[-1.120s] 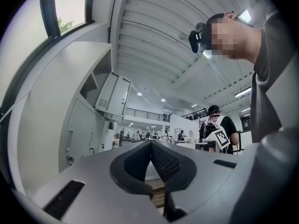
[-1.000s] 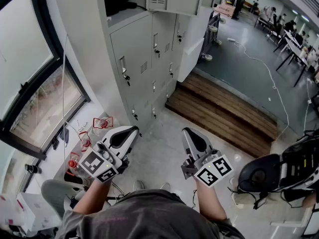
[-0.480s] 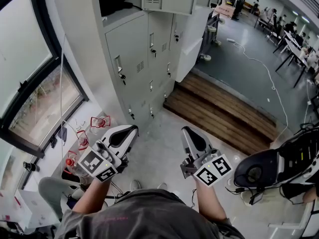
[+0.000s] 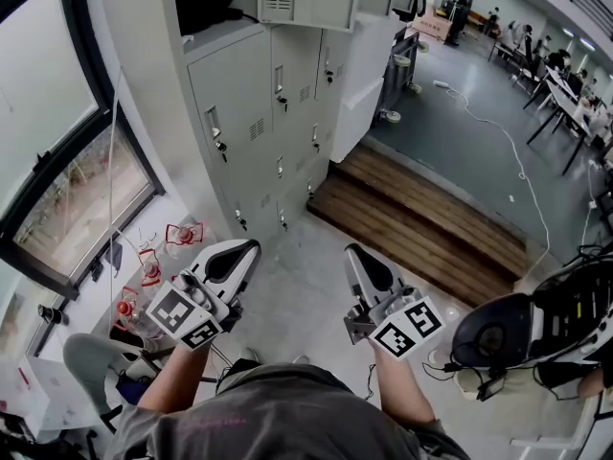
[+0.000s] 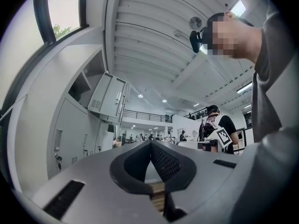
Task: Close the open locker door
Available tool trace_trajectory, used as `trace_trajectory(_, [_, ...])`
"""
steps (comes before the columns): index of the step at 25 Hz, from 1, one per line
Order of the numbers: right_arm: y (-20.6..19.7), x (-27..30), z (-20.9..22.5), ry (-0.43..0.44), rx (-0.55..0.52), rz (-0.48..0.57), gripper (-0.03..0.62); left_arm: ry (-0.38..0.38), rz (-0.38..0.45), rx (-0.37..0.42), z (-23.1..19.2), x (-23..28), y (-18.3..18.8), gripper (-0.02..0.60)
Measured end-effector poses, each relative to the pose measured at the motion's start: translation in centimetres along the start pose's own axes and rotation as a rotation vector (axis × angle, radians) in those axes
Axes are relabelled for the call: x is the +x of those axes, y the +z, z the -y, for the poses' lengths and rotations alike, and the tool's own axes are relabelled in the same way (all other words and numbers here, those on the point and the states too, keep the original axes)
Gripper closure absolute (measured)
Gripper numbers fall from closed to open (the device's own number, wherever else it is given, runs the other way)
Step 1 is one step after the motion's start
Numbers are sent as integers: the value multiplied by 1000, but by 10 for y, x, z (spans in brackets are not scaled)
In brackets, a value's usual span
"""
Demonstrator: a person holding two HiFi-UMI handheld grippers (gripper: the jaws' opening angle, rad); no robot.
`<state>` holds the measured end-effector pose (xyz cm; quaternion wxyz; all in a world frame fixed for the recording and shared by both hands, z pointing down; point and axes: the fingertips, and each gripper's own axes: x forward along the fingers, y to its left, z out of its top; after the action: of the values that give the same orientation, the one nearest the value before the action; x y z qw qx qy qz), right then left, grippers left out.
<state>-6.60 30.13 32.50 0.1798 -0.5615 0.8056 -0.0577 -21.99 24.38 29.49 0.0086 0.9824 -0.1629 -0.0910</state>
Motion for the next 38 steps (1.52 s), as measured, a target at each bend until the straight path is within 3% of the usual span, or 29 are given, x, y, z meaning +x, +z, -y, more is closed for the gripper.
trace_trajectory(10, [11, -19, 14, -2, 8, 13, 569, 17, 4, 29, 15, 12, 6, 566])
trace_trajectory(20, [14, -9, 27, -11, -6, 17, 569, 11, 17, 36, 2, 24, 8, 566])
trace_trajectory(38, [11, 90, 105, -57, -29, 12, 569, -30, 40, 30, -103, 100, 2, 566])
